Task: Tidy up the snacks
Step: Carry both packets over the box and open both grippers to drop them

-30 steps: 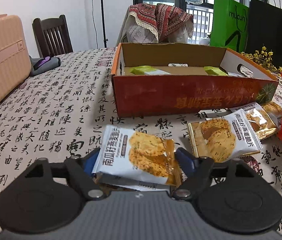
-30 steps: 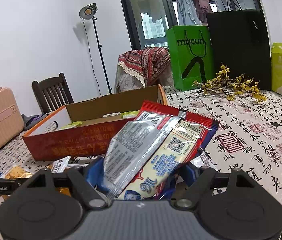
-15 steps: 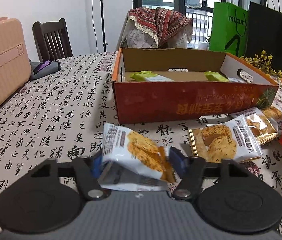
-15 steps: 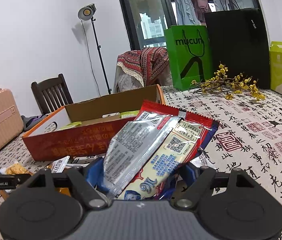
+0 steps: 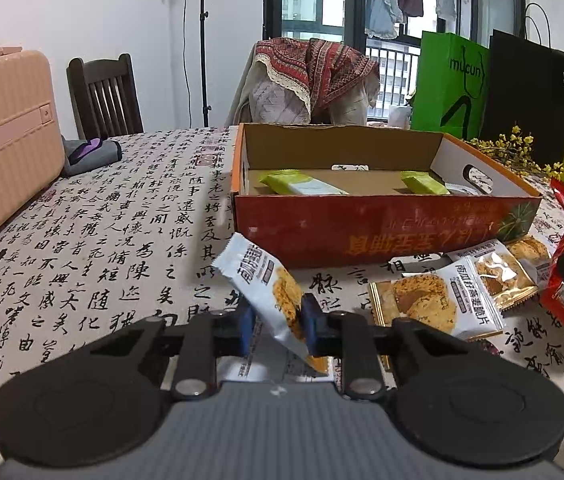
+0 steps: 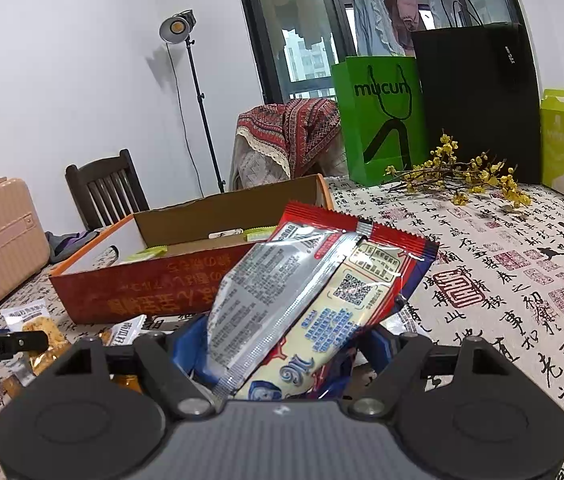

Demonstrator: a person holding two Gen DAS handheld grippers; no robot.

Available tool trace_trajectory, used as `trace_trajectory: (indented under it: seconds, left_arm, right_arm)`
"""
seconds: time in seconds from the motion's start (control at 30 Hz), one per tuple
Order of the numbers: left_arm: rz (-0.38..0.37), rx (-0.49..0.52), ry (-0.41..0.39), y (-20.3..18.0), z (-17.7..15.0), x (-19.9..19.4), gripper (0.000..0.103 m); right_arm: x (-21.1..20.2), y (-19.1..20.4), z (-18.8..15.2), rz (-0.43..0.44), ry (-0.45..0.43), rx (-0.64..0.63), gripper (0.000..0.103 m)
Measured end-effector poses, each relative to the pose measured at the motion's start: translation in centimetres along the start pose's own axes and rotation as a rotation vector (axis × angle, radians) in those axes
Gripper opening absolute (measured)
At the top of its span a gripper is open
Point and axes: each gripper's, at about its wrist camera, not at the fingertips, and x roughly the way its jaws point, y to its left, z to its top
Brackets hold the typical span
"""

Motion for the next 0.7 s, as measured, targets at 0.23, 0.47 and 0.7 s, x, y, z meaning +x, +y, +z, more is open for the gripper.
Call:
trace_trajectory:
  seconds: [0.23,0.47,0.7]
  left_arm:
    - [-0.006,-0.009,-0.048,0.1,0.4,-1.2,0.014]
    - [-0.02,-0.012,-0.114,-0.5,1.6,-2.6,0.013]
    - [-0.049,-0.014,-0.18,-1.5,4.1,-3.6,0.013]
  right_arm:
    - [-0.5,0.1,0.2,0.002,-0.012,-0.005,0.079]
    - [-0.8,0.8,1.3,0.028,-0.028,-0.026,0.079]
    - [-0.2,2.1,3.9,0.049,-0.065,-0.069,0.079]
